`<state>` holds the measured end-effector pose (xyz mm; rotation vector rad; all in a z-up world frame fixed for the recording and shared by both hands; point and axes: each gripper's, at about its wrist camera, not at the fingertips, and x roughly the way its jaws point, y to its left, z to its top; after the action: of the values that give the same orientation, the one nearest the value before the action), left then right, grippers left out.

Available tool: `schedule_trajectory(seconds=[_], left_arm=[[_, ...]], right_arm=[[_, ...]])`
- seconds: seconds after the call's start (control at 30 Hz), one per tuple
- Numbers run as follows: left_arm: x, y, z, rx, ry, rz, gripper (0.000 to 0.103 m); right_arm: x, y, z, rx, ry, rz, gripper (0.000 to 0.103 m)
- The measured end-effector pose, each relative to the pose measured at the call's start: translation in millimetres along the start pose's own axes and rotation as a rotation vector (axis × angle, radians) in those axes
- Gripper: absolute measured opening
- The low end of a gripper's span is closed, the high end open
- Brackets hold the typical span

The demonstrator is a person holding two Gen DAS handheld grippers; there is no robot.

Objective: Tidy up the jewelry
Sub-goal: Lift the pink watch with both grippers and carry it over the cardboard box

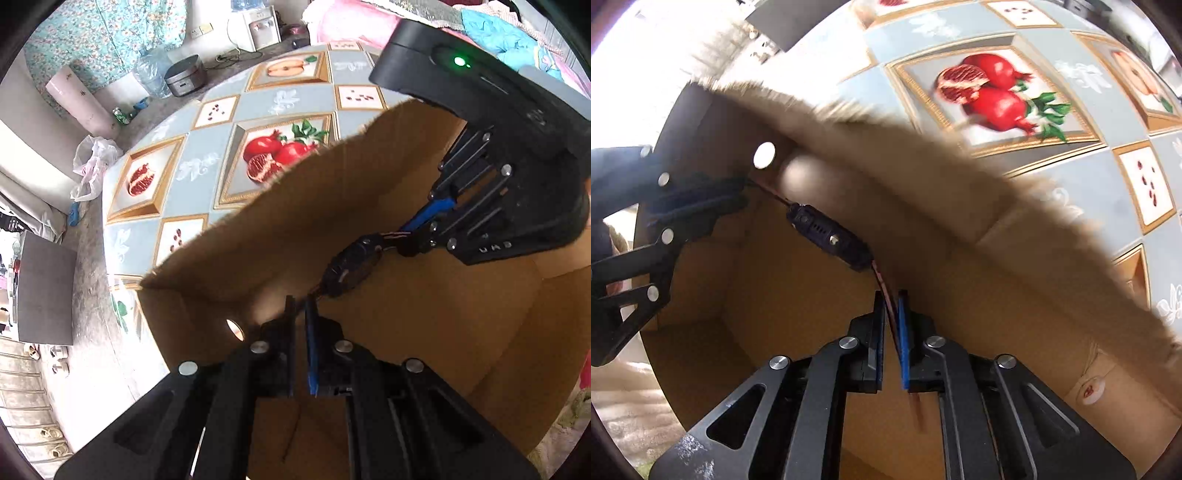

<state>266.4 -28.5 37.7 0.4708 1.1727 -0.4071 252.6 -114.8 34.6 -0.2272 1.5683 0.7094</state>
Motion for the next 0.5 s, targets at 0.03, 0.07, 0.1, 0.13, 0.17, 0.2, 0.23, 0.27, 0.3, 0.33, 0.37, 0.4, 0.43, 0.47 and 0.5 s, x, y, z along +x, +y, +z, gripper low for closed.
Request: schedule_trajectory(seconds=[0.03, 0.07, 0.1, 0.13, 0.17, 0.2, 0.23, 0.27, 0.3, 0.33, 0.37, 0.4, 0.43, 0.47, 0.5], left_arm=[[-1, 1, 0, 0.000, -0.012, 0.010, 0.006], [-3, 3, 0, 0.000, -0.027, 0.022, 0.006], [-4, 5, 0, -0.004, -0.032, 0.025, 0.006], [-4, 8, -1, -0.017, -0.038, 0.027, 0.006], [-5, 11, -1, -0.029, -0.044, 0.026, 0.006], [-9, 11, -2, -0.034, -0.049, 0.027, 0.006], [-11, 13, -3, -0.040, -0.057, 0.031, 0.006], [-13, 15, -4, -0.044, -0.064, 0.033, 0.006], [-18, 17, -6, -0.055, -0.082, 0.030, 0.006], [-21, 19, -7, -0.063, -0.093, 0.028, 0.006], [-27, 22, -10, -0.079, -0.112, 0.024, 0.006], [-31, 24, -12, -0.092, -0.125, 0.021, 0.006], [-37, 27, -16, -0.109, -0.143, 0.018, 0.007], [-44, 29, -20, -0.126, -0.161, 0.013, 0.007], [-48, 30, -23, -0.135, -0.170, 0.010, 0.008]], right_arm=[[-2, -1, -1, 0.007, -0.016, -0.013, 0.015], [-5, 0, -3, 0.011, -0.039, -0.022, 0.021], [-9, 1, -5, 0.011, -0.054, -0.030, 0.024], [-13, 3, -6, 0.012, -0.073, -0.048, 0.031], [-18, 6, -7, 0.011, -0.097, -0.071, 0.032], [-22, 7, -6, 0.009, -0.110, -0.083, 0.031], [-25, 9, -8, 0.012, -0.120, -0.076, 0.031], [-29, 12, -10, 0.012, -0.133, -0.074, 0.031], [-33, 16, -12, 0.004, -0.149, -0.084, 0.031], [-37, 20, -16, -0.006, -0.163, -0.098, 0.033], [-42, 24, -22, -0.016, -0.183, -0.117, 0.036], [-44, 25, -24, -0.020, -0.196, -0.123, 0.038], [-49, 29, -30, -0.024, -0.217, -0.129, 0.042], [-56, 32, -36, -0.028, -0.243, -0.132, 0.043], [-61, 34, -45, -0.031, -0.263, -0.129, 0.044]])
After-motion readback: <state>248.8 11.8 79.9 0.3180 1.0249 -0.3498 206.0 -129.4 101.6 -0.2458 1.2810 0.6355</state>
